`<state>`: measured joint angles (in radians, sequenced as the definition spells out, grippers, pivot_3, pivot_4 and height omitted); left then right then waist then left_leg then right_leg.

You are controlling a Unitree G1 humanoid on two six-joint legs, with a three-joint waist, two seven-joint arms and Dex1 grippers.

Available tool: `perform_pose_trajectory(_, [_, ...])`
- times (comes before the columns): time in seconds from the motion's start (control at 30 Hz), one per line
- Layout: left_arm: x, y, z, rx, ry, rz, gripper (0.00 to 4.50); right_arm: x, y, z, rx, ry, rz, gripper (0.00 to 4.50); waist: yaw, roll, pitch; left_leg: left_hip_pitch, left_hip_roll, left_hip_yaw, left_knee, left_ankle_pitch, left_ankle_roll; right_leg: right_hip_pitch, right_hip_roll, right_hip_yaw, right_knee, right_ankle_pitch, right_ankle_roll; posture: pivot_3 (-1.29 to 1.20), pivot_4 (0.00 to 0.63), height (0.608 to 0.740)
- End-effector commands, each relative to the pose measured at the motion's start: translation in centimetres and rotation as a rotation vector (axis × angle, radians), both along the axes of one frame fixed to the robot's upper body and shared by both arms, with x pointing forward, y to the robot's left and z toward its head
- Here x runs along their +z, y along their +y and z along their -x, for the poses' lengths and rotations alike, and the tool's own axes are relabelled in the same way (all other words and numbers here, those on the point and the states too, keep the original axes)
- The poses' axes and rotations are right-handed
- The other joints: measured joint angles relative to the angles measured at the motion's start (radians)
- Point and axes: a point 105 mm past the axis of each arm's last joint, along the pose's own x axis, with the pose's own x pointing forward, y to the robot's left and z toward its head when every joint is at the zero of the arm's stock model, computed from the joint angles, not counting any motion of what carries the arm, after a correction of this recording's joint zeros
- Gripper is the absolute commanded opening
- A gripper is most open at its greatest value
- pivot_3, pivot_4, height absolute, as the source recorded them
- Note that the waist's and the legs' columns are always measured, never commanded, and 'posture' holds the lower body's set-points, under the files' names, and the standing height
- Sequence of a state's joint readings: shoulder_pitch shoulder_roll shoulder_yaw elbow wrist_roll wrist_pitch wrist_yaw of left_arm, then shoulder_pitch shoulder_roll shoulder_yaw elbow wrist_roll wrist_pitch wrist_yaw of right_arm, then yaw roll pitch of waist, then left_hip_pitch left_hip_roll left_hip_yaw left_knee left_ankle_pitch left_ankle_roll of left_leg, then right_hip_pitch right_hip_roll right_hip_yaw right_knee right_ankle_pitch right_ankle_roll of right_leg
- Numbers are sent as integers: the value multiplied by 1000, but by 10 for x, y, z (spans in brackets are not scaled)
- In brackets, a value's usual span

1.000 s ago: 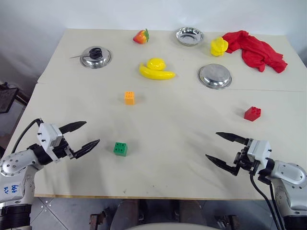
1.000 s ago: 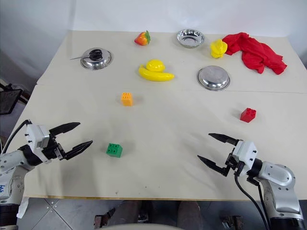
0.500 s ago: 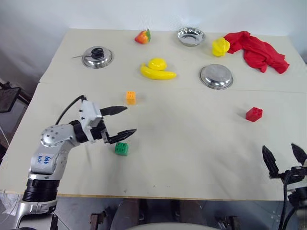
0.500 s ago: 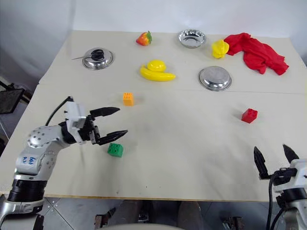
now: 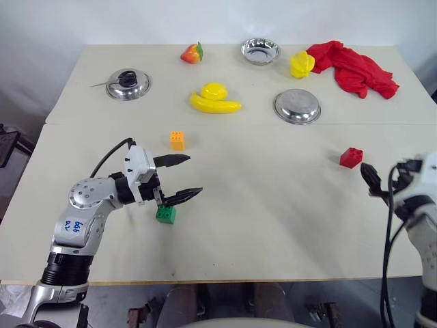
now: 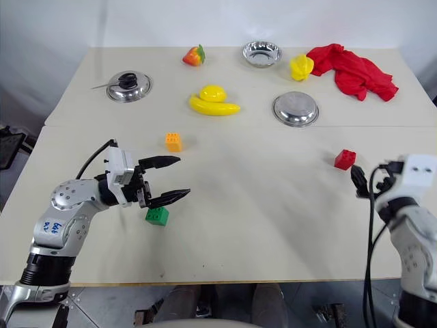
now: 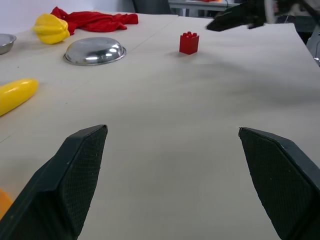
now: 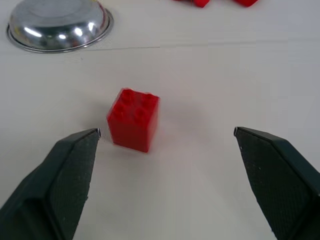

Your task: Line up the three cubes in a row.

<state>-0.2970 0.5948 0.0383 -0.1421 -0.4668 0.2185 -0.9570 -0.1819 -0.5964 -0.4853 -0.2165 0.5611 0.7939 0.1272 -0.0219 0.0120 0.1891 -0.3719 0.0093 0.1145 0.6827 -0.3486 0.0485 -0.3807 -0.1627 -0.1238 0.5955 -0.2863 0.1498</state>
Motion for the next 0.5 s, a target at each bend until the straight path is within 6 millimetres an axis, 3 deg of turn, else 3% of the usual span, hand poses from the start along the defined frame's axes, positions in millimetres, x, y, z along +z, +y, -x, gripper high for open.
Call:
perform_pose_trajectory(0.03, [8, 0, 4, -1, -41, -2, 4481, 3, 1, -13, -11, 41, 7, 4500, 6, 0, 0, -1, 0, 0, 0, 0, 0, -1, 0, 0, 0, 0, 0, 0, 150, 740])
perform_pose_trajectory(0.27, [12, 9, 6, 39, -60, -16, 4481, -3, -1, -40, -79, 81, 0, 4500, 18, 0, 0, -5, -1, 1, 0, 0, 1, -4, 0, 0, 0, 0, 0, 0, 150, 740])
perform_pose_trajectory(0.37, [13, 11, 7, 50, -68, -19, 4500, -2, -2, -45, -110, 75, -26, 3908, 19, 0, 0, -6, -1, 1, 0, 0, 1, -6, 0, 0, 0, 0, 0, 0, 150, 740])
perform_pose_trajectory(0.5, [13, 13, 7, 63, -75, -20, 4500, -1, -1, -46, -115, 69, -47, 2572, 18, 0, 0, -6, -1, 2, 0, 0, 1, -7, 0, 1, 1, 0, 0, 0, 150, 740])
